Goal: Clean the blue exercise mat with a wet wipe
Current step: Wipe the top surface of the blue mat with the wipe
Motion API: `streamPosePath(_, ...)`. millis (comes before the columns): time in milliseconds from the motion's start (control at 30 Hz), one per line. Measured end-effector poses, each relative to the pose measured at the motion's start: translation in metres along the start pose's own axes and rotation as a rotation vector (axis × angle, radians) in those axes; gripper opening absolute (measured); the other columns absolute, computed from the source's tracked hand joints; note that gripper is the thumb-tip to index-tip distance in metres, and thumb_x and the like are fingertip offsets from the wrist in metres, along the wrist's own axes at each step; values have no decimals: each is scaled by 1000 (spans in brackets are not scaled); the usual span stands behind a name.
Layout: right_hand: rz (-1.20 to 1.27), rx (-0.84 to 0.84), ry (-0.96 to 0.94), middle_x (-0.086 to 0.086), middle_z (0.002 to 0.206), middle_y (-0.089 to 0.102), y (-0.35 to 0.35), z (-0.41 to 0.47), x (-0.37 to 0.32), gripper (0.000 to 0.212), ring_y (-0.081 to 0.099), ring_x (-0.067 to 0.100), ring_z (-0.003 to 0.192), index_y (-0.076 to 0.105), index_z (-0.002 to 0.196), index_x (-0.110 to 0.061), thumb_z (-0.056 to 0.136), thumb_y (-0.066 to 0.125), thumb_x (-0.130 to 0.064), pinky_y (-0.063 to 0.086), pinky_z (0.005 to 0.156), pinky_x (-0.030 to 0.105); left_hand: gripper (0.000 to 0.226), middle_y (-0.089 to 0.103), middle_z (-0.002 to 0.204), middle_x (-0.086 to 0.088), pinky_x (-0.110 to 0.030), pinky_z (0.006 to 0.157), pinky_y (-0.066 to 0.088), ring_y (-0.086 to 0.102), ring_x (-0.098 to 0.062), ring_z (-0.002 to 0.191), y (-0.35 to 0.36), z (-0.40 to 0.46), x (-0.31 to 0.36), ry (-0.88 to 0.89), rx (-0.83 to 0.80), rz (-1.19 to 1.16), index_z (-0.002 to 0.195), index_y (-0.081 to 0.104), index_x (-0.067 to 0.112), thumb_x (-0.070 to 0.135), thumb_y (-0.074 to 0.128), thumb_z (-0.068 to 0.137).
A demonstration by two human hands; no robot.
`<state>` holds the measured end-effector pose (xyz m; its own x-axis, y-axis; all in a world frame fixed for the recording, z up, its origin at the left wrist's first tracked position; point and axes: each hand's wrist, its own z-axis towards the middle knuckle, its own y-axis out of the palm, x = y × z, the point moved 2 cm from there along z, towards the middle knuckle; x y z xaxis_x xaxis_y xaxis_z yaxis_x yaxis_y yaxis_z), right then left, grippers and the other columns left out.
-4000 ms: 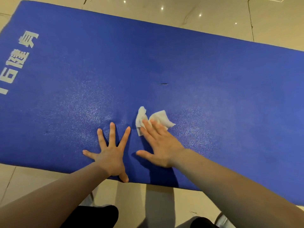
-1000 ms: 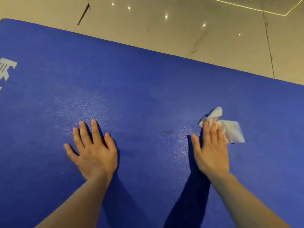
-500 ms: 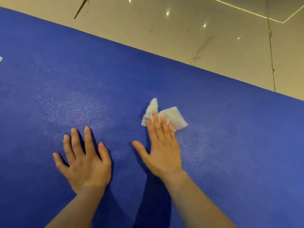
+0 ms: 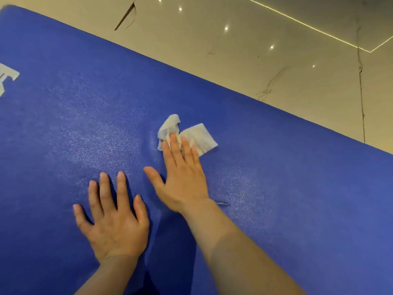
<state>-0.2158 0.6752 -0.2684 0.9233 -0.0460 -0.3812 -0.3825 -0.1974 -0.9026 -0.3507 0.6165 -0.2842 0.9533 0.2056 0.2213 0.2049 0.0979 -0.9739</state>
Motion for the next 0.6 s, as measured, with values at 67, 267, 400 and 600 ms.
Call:
streamPosePath(67,-39,-30,-59,-6,163,-9,-10,5,22,87,-13,14,149,8,157,-20,85,6,-68,-6,122,37,62,31,155,-14,-60,113,8,23,-31,145,0,1,0,-4,-3,-4,146,42,15,40,30,91)
streamPosePath(267,-16,51,411,-11,161,-20,-60,-15,137,91,-15,13,149,-2,157,-26,83,13,-78,-8,121,35,62,33,154,-15,-62,111,11,25,-32,143,-1,-1,1,-4,8,-15,145,44,14,41,31,91)
streamPosePath(400,44,141,715,0,163,-17,-75,0,159,94,-12,21,150,2,157,-16,87,22,-75,-5,121,42,61,33,154,-15,-63,110,12,25,-32,143,2,2,1,6,17,-16,145,44,15,40,33,91)
streamPosePath(600,40,62,123,4,164,-9,-34,66,44,94,-9,24,151,3,157,-15,90,33,-73,-4,121,44,67,30,156,-14,-59,112,8,23,-32,144,2,2,0,18,13,-27,146,42,16,49,32,88)
